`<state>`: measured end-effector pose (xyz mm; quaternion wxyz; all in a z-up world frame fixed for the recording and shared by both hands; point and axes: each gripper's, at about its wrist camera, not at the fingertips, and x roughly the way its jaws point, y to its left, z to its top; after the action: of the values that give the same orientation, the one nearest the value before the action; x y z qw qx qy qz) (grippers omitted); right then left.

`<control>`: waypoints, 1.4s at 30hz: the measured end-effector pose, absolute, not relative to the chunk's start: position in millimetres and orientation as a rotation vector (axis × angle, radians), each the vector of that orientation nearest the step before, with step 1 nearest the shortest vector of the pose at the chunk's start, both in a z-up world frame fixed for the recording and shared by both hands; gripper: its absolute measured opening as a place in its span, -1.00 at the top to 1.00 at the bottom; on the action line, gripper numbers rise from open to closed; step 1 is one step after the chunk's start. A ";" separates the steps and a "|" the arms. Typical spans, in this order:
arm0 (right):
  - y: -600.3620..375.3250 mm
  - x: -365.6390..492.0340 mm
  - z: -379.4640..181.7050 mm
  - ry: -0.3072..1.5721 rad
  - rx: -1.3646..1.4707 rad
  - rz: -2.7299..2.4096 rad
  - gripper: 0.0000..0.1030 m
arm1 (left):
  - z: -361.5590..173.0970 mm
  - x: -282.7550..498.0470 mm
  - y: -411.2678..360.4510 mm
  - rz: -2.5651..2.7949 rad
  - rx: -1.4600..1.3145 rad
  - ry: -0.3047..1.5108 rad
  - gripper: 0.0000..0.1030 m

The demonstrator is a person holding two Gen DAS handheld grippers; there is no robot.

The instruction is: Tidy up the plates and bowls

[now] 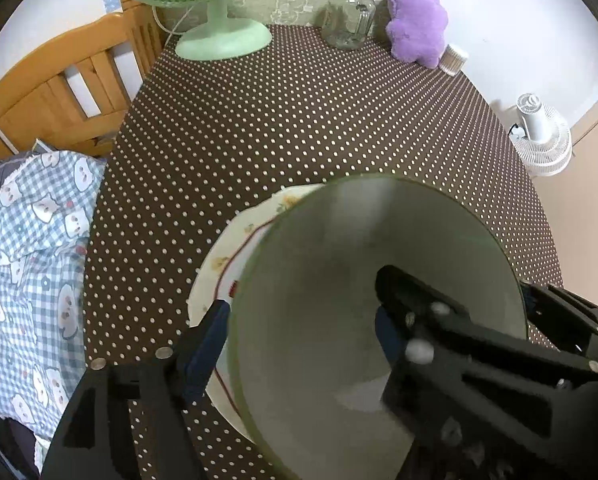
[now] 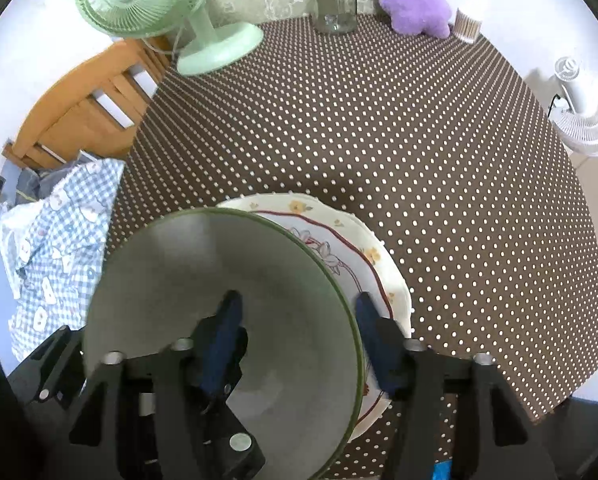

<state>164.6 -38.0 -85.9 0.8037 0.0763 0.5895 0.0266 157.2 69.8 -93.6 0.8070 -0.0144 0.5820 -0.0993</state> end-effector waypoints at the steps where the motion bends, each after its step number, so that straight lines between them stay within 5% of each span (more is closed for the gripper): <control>1: -38.4 163.1 -83.9 1.254 0.165 0.060 -0.45 | -91.4 156.5 71.0 -0.211 -0.022 1.233 -0.55; 29: -124.0 78.8 24.7 0.832 0.126 0.099 -0.69 | 11.2 75.3 43.8 -0.002 -0.007 0.838 -0.69; 42: -185.8 5.0 30.1 0.701 0.109 0.013 -0.77 | 23.2 6.7 12.5 0.020 -0.017 0.680 -0.87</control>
<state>5.0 -185.8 30.1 0.9376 0.0536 0.3434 0.0064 6.7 12.5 23.2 0.9427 -0.0082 0.3333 0.0096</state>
